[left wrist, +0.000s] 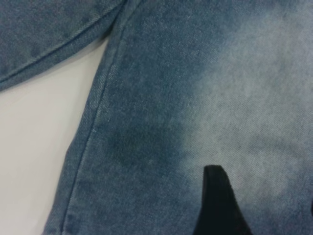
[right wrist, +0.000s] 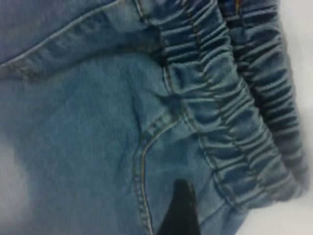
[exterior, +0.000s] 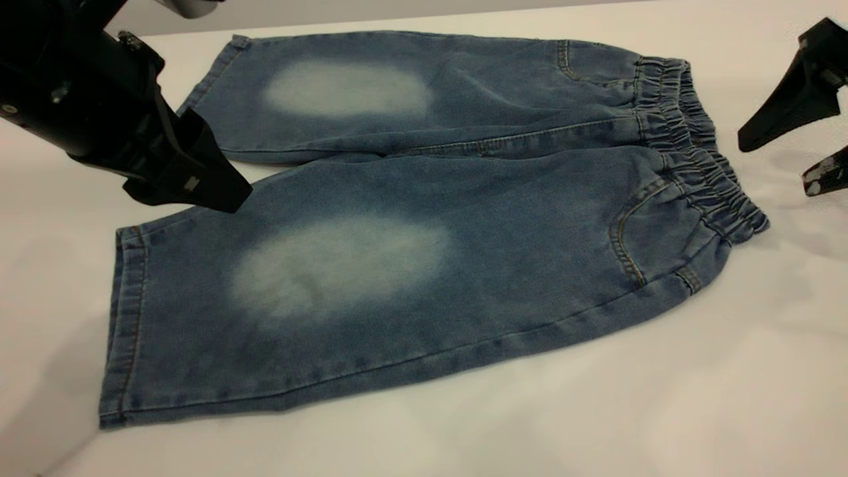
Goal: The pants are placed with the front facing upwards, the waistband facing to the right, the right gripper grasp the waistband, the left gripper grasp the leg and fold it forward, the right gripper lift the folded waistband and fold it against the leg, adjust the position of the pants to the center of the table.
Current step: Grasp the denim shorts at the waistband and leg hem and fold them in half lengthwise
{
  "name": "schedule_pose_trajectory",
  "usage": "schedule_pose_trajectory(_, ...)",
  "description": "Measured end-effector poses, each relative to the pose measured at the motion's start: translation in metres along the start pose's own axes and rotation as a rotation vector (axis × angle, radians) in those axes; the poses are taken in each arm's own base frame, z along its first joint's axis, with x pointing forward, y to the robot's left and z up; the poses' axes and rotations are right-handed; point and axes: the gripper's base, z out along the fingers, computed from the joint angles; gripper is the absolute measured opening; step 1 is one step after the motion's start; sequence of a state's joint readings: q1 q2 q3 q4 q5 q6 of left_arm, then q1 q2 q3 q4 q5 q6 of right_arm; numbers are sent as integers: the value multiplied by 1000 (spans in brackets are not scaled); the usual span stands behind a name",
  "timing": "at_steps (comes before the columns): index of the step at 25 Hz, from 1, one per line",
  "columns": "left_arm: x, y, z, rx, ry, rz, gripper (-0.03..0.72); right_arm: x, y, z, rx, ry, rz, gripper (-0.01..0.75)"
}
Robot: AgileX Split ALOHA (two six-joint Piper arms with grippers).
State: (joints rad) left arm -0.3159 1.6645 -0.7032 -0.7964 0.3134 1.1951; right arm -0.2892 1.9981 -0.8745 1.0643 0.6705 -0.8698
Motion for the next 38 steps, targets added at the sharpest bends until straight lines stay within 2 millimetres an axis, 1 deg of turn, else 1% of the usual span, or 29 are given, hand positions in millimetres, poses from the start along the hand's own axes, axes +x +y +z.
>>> schedule_pose_trajectory(10, 0, 0, 0, 1, 1, 2, 414, 10, -18, 30, -16, 90, 58, 545)
schedule_pose_trajectory(15, 0, 0, 0, 2, 1, 2, 414, 4, -19, 39, -66, 106, 72, 542)
schedule_pose_trajectory(22, 1, -2, 0, 18, 8, 6, 414, 3, -20, 39, -57, 93, 53, 542)
schedule_pose_trajectory(31, 1, -2, 0, 18, 8, 9, 414, 1, -17, 39, -94, 68, 33, 542)
schedule_pose_trajectory(38, 1, -2, 0, 18, 8, 9, 414, 2, -10, 38, -168, 86, 16, 542)
